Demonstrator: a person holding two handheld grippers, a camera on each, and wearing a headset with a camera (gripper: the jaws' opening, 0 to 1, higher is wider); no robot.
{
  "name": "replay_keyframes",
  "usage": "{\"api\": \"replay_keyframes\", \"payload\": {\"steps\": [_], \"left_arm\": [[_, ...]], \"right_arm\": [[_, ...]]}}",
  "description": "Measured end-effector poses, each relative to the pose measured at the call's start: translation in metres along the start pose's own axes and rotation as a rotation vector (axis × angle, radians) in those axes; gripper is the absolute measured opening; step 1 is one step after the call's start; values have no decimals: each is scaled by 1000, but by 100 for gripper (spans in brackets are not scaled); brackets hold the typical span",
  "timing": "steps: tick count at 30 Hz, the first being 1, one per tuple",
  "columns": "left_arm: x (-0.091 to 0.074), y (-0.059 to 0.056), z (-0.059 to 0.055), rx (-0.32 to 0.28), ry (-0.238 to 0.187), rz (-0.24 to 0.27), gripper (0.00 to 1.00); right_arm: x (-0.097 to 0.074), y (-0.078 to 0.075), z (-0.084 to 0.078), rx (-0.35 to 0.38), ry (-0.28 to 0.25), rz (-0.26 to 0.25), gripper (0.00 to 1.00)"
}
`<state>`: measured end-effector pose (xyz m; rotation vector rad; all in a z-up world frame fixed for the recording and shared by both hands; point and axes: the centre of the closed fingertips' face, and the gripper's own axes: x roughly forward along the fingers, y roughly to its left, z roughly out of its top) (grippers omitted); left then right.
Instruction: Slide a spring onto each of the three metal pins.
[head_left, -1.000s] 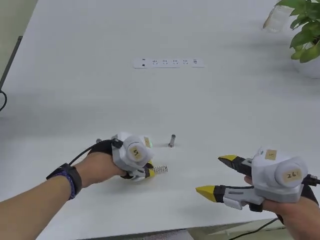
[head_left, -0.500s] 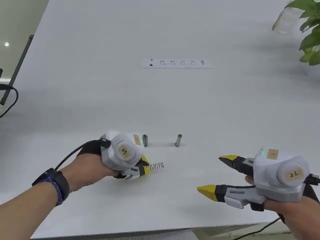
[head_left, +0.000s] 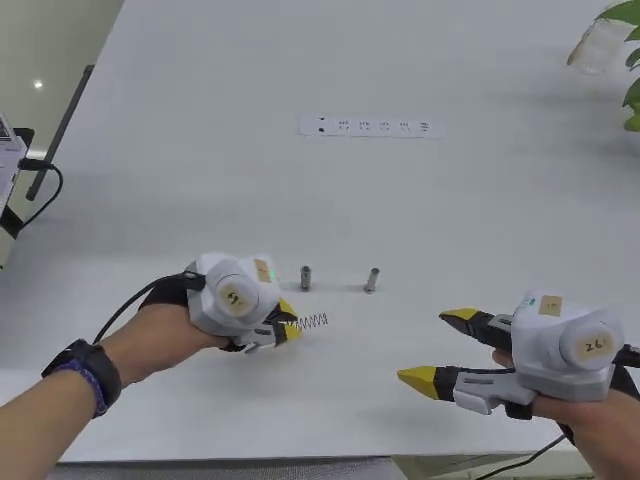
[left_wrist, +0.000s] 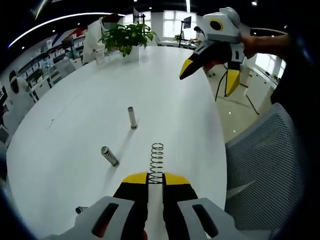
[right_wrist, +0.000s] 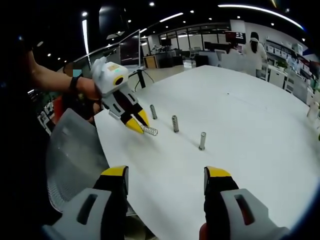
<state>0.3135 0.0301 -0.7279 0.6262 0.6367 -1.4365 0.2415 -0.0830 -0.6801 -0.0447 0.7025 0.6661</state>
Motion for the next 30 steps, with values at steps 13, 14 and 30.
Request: {"api": "replay_keyframes", "payload": {"steps": [13, 14, 30], "left_arm": [[-22, -6, 8, 16, -31, 29, 2], [-23, -6, 8, 18, -32, 30, 2], [-37, -16, 19, 55, -55, 31, 2]], "right_arm": [[13, 10, 11, -30, -8, 54, 57], [13, 11, 12, -33, -8, 56, 57], [27, 25, 28, -110, -5, 132, 53]]}}
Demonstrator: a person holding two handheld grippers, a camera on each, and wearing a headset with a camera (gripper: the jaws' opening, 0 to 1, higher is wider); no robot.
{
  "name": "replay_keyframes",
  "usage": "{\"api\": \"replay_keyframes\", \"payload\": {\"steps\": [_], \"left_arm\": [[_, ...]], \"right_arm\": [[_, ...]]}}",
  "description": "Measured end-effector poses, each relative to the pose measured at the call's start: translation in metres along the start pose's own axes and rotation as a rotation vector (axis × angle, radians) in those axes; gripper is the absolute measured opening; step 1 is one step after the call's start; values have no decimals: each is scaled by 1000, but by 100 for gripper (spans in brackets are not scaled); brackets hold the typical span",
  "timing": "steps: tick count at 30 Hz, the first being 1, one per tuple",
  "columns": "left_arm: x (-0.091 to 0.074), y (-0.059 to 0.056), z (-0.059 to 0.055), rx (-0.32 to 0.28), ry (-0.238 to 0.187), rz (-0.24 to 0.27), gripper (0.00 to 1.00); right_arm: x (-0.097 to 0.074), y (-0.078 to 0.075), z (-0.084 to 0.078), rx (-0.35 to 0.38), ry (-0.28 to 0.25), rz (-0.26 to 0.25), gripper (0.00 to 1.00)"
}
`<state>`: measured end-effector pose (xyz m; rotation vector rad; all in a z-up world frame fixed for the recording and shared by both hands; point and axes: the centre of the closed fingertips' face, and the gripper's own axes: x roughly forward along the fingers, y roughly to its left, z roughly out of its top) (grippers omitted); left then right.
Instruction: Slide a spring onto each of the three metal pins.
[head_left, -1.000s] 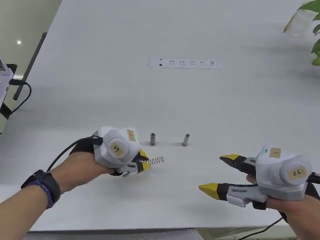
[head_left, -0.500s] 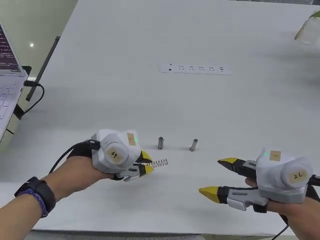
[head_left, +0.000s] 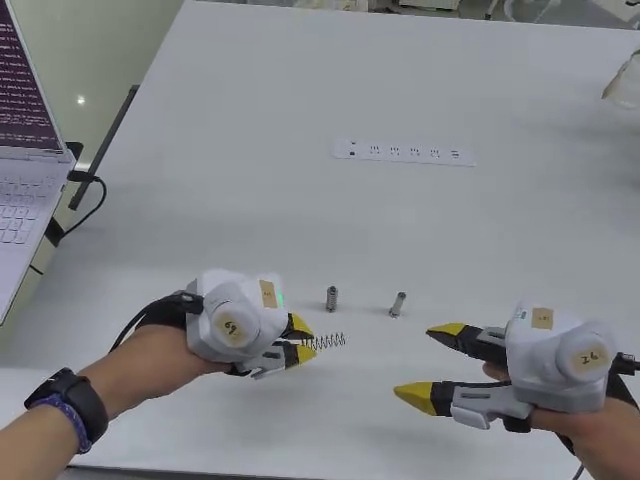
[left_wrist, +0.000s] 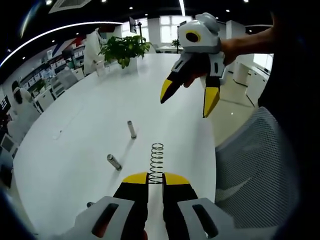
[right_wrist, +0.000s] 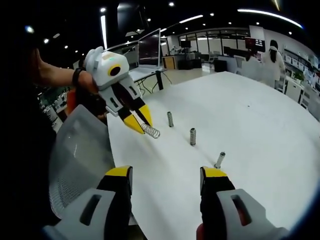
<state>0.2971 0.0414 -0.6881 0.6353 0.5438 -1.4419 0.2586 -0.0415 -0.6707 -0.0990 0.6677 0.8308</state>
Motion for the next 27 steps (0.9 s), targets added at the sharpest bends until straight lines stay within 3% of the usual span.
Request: {"api": "replay_keyframes", "payload": {"steps": [14, 27], "left_arm": [[-4, -10, 20, 44, -29, -12, 2], [-1, -24, 38, 89, -52, -39, 2]], "right_arm": [[17, 15, 21, -69, -23, 81, 41], [24, 26, 29, -104, -39, 147, 29]]}}
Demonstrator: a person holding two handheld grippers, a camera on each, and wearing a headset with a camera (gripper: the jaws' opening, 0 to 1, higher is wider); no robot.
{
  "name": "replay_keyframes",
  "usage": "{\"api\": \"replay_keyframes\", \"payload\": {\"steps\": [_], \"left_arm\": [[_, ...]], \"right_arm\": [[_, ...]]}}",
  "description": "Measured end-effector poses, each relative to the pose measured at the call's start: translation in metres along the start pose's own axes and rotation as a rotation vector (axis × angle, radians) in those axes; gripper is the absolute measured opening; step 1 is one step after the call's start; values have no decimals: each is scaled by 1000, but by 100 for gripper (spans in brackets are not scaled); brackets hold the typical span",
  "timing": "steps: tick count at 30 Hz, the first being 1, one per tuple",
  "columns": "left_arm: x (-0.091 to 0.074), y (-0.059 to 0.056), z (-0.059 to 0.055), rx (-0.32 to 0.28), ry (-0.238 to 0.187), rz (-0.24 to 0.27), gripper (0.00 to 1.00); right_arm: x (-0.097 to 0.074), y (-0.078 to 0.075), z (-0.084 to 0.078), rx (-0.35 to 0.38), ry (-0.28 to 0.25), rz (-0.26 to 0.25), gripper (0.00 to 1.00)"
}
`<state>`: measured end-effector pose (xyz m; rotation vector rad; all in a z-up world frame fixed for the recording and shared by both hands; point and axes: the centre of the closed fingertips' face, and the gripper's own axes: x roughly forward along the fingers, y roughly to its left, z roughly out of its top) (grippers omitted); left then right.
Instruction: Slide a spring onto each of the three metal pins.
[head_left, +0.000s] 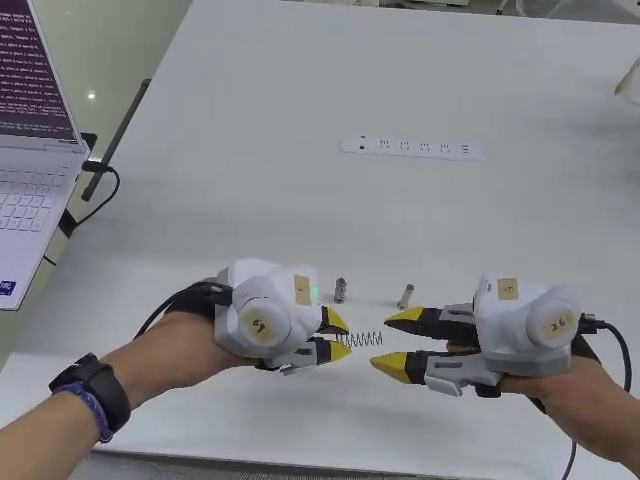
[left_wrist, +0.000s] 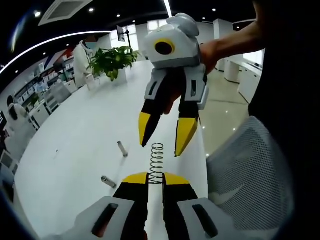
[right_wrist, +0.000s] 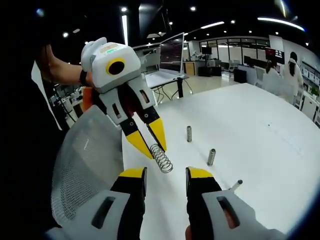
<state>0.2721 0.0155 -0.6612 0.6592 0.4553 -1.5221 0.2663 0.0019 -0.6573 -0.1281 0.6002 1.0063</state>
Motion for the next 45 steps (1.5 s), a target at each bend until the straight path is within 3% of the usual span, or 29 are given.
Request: {"api": "replay_keyframes", "payload": {"steps": [10, 33, 45], "left_arm": [[2, -5, 6, 37, -3, -20, 2], [10, -12, 4, 79, 26, -52, 2], [15, -10, 11, 57, -4, -44, 2]], "right_arm": [[1, 6, 1, -19, -12, 34, 11], [-4, 13, -3, -59, 35, 65, 9], [-10, 10, 3, -119, 84, 60, 9]]}}
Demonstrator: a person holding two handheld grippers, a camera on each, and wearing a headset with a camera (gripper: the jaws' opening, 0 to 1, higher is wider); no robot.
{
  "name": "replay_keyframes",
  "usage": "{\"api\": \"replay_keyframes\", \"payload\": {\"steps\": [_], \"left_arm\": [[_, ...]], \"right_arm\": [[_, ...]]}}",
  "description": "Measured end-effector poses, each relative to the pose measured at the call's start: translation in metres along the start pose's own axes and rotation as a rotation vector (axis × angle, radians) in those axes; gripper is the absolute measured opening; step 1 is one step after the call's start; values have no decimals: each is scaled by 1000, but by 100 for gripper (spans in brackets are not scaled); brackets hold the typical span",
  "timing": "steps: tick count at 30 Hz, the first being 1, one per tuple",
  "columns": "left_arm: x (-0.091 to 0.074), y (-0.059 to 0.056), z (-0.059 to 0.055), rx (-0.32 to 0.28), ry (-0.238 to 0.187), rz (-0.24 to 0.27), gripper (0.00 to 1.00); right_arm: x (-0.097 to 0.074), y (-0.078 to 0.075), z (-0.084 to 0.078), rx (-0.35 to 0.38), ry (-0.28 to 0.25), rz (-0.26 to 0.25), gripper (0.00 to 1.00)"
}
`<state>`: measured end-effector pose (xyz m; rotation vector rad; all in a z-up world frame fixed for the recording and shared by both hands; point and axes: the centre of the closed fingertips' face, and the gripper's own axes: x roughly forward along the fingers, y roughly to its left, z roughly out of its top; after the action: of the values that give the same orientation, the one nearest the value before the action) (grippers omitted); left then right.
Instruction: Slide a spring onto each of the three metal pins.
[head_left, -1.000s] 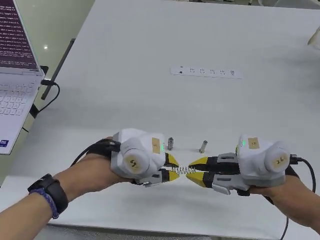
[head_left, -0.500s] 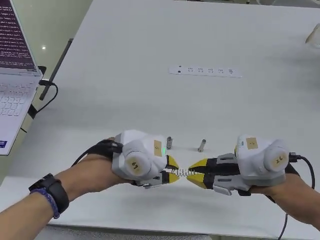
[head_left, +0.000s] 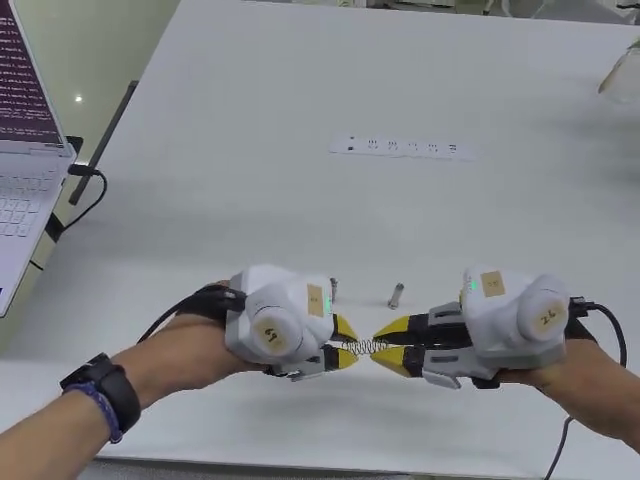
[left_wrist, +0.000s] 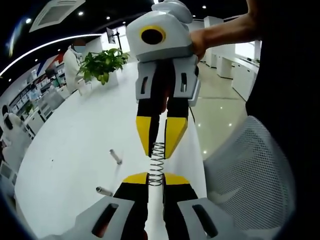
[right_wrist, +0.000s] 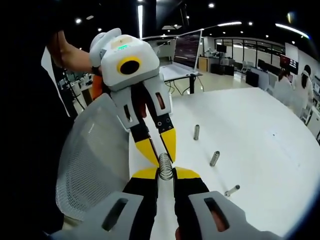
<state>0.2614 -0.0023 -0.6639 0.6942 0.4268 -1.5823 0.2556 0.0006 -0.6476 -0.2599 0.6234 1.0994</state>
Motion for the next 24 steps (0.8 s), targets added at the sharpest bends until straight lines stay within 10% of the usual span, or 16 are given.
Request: {"api": "replay_keyframes", "payload": {"steps": [24], "left_arm": [[3, 1, 39, -81, -181, -2, 2]], "right_arm": [[-25, 2, 11, -189, 137, 70, 9]]}}
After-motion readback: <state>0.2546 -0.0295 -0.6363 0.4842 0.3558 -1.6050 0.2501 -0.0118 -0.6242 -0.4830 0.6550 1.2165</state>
